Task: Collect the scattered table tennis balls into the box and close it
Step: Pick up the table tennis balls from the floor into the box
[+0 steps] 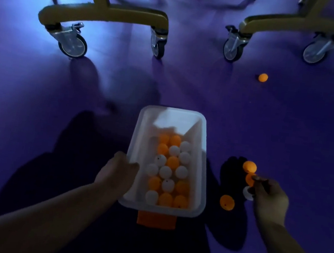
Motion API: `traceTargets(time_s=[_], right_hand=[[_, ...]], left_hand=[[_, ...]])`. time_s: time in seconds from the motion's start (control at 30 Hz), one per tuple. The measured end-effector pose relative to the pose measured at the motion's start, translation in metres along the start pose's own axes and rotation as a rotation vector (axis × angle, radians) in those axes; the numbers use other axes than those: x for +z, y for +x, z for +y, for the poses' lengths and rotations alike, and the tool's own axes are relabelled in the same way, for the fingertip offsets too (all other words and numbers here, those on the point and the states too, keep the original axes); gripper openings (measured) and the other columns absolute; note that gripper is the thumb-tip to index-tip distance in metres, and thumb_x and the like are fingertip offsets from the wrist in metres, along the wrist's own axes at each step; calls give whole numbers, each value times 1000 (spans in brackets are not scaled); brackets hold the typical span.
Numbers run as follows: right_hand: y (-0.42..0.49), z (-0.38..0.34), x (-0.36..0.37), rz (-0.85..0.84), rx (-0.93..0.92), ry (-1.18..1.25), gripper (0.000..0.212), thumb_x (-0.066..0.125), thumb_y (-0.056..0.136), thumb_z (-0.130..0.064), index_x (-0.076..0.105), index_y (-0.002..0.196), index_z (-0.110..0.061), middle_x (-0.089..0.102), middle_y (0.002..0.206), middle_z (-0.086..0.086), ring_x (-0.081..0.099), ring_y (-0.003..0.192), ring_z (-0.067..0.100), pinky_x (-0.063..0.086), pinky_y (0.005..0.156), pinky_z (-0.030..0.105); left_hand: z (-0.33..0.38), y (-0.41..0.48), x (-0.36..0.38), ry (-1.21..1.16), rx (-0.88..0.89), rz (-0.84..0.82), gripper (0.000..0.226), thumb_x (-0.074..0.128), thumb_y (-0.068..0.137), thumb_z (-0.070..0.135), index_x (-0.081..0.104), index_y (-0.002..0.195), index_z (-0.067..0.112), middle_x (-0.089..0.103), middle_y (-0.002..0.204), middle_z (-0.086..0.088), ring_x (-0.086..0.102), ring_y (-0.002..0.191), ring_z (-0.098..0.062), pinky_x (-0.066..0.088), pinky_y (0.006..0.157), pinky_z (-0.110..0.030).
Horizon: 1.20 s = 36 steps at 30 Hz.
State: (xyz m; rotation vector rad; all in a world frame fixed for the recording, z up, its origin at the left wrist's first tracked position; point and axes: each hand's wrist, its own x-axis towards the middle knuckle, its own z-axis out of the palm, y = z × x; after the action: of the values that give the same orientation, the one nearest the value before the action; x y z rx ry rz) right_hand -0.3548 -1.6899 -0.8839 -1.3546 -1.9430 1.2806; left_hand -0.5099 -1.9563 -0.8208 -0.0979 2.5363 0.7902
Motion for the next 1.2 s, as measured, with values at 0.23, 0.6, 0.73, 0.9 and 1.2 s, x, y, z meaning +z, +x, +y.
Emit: traceTargets(time_s=[0.23, 0.6, 0.73, 0.9, 1.2], right_hand=[[12, 34, 17, 169, -32, -256, 46, 75, 71, -29, 50, 95, 2, 55, 98, 19, 52, 94, 36, 45, 78, 48], [8, 58, 10, 34, 94, -211, 35, 57, 78, -57, 56, 88, -23, 61, 90, 4, 60, 83, 29, 52, 74, 49], [-9, 55, -6, 31, 186, 40, 17, 65, 78, -51, 53, 90, -48, 62, 99, -6, 64, 87, 17, 55, 76, 44], [-19, 70, -30, 88, 122, 19, 31, 68, 71, -50, 54, 98, -40, 62, 101, 2, 63, 90, 21, 54, 81, 50], [-17, 9, -25, 60, -72, 154, 23, 71, 81, -22, 56, 95, -32, 62, 92, -5, 58, 71, -3, 44, 58, 13]], left_hand=[[37, -39, 29, 151, 621, 277, 69, 57, 83, 34, 19, 139, 21, 18, 145, 1, 16, 130, -15, 26, 106, -37], [123, -57, 132, 481, 984, -243, 30, 55, 87, 14, 52, 117, 12, 50, 121, -6, 48, 108, -21, 45, 86, -34], [117, -67, 182, 604, 711, -300, 44, 47, 89, 8, 40, 132, 11, 27, 145, -15, 33, 129, -32, 35, 104, -43], [86, -59, 217, 493, 694, -133, 15, 68, 69, 11, 68, 82, 20, 64, 93, -7, 64, 84, -26, 53, 63, -33], [104, -77, 124, -92, 835, 187, 46, 69, 73, 29, 48, 113, 37, 52, 110, 13, 40, 98, 3, 31, 78, -7]])
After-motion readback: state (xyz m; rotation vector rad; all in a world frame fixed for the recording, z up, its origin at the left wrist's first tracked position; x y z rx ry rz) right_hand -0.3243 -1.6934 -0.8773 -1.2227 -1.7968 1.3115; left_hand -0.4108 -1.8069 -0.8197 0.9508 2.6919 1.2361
